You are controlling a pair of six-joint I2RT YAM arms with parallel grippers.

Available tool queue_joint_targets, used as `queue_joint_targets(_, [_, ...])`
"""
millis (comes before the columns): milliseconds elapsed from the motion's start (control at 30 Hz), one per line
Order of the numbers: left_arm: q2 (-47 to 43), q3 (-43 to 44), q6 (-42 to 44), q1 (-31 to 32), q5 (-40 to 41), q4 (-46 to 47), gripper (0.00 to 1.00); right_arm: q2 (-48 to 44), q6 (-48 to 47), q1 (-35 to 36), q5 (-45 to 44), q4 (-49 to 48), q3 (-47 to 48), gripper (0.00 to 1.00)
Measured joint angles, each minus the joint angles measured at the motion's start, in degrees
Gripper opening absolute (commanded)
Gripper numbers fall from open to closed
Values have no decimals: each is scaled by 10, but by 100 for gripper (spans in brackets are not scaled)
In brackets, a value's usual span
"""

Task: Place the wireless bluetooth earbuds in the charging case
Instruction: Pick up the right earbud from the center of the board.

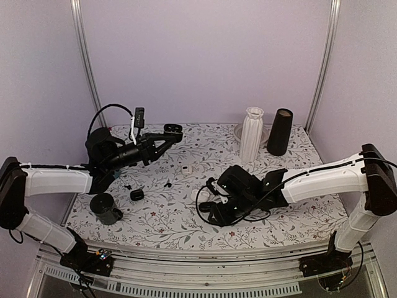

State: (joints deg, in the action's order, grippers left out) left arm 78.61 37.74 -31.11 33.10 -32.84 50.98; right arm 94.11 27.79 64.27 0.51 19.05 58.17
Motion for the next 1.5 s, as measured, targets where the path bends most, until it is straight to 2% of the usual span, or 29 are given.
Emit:
queue_joint_targets(367, [-22, -9, 1, -2, 10, -15, 0, 70, 66, -6, 98, 0, 29, 44])
queue_joint_targets(900, [-45, -12, 5, -6, 21, -36, 0, 123, 138, -69, 181, -24, 32, 45])
queue_joint_targets(1200, [-61, -22, 11, -8, 27, -46, 0, 134, 149, -81, 194, -27, 41, 44])
queue_joint_targets(1500, [-70, -24, 11, -11, 31, -57, 0, 156, 146, -93, 147, -2, 83, 37])
